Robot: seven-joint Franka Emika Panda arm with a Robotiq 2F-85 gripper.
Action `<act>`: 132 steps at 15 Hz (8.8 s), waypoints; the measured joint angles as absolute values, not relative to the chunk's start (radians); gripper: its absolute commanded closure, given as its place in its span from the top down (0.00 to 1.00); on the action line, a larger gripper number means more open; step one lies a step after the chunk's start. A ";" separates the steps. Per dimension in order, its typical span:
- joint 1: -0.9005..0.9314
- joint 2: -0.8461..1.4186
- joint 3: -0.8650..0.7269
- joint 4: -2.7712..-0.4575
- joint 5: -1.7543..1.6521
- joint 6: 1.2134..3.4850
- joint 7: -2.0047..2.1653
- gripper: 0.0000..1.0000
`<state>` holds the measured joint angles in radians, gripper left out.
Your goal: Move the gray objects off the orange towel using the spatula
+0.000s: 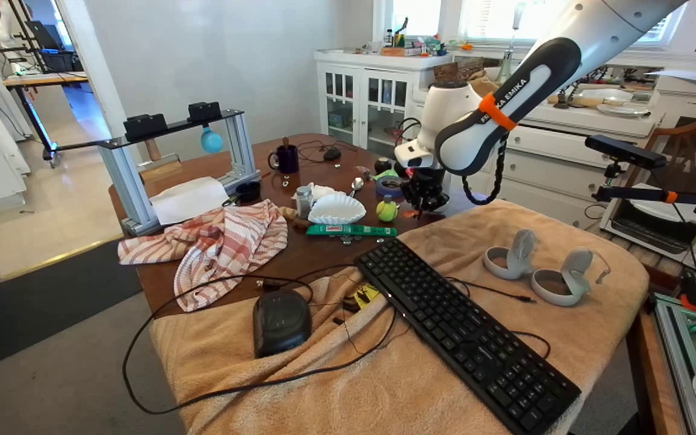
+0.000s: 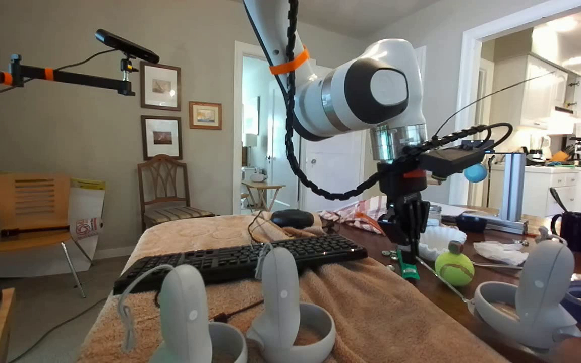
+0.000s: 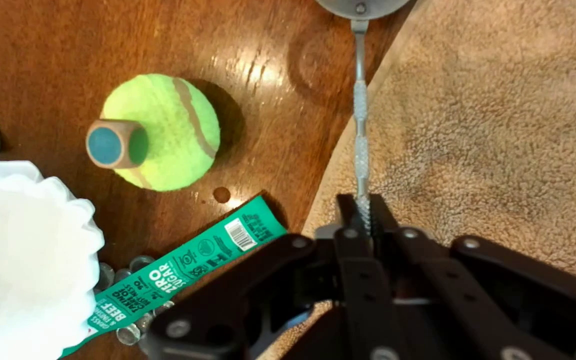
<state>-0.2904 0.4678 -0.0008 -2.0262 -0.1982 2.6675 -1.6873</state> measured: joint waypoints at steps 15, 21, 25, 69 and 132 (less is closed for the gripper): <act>-0.399 0.474 0.132 -2.015 0.102 2.669 -1.967 0.02; -0.423 0.462 0.189 -2.002 0.275 2.664 -2.030 0.02; -0.409 0.446 0.189 -1.987 0.313 2.640 -2.007 0.02; -0.152 0.419 -0.092 -1.955 -0.080 2.432 -0.251 0.02; -0.294 0.384 -0.005 -2.043 0.131 2.453 -0.522 0.02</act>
<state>-0.2940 0.3839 -0.0049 -2.0428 0.1308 2.4534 -0.5220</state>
